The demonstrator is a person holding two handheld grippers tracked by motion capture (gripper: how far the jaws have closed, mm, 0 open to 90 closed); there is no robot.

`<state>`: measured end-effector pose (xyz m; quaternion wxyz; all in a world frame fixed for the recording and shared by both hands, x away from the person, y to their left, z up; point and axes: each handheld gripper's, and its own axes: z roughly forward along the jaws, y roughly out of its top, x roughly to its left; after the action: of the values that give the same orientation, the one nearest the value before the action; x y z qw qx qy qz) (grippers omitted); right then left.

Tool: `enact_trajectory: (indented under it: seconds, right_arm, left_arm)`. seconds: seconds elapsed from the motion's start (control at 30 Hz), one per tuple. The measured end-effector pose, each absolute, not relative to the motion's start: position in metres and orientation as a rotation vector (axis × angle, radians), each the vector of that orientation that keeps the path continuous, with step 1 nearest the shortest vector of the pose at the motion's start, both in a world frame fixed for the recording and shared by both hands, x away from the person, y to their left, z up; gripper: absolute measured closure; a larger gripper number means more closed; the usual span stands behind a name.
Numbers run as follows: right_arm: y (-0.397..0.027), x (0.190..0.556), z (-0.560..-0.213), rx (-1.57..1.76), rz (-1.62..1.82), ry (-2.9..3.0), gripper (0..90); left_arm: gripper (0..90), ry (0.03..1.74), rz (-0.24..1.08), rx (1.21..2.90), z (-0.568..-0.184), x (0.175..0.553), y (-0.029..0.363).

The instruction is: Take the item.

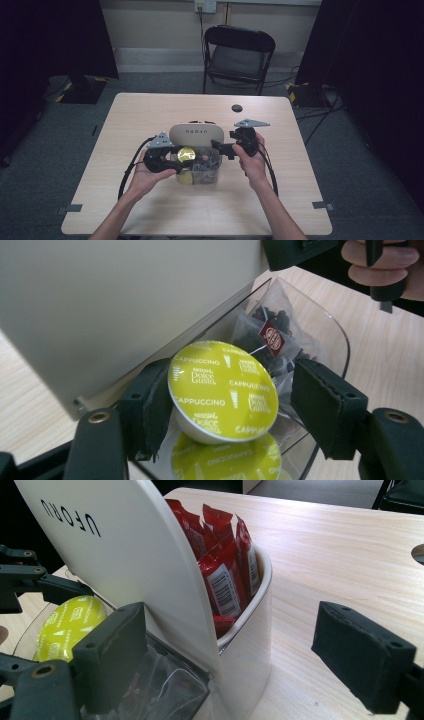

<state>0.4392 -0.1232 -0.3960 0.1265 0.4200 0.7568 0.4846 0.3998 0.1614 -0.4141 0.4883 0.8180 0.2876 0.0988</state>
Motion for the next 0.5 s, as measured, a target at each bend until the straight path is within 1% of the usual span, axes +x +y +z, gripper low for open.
enact_trajectory:
  seconds: [0.07, 0.4, 0.43, 0.47, 0.5]
  right_arm:
    - [-0.1234, 0.4392, -0.396, 1.223, 1.411, 2.203, 13.8]
    - [-0.1245, 0.4394, -0.3964, 1.224, 1.412, 2.207, 13.9]
    - [-0.1245, 0.4392, -0.3963, 1.223, 1.41, 2.206, 13.9]
    - [-0.1245, 0.4392, -0.3963, 1.223, 1.41, 2.206, 13.9]
    - [-0.1243, 0.439, -0.3966, 1.224, 1.409, 2.206, 14.1]
  left_arm:
    - [35.5, 0.688, 0.238, 1.992, -0.4149, 0.4002, 0.1592]
    - [36.2, 0.679, 0.206, 2.004, -0.4162, 0.4009, 0.1529]
    - [36.4, 0.68, 0.213, 2.008, -0.4161, 0.4006, 0.1527]
    - [39.0, 0.68, 0.213, 2.008, -0.4161, 0.4006, 0.1527]
    - [39.0, 0.687, 0.243, 2.017, -0.4161, 0.3997, 0.1532]
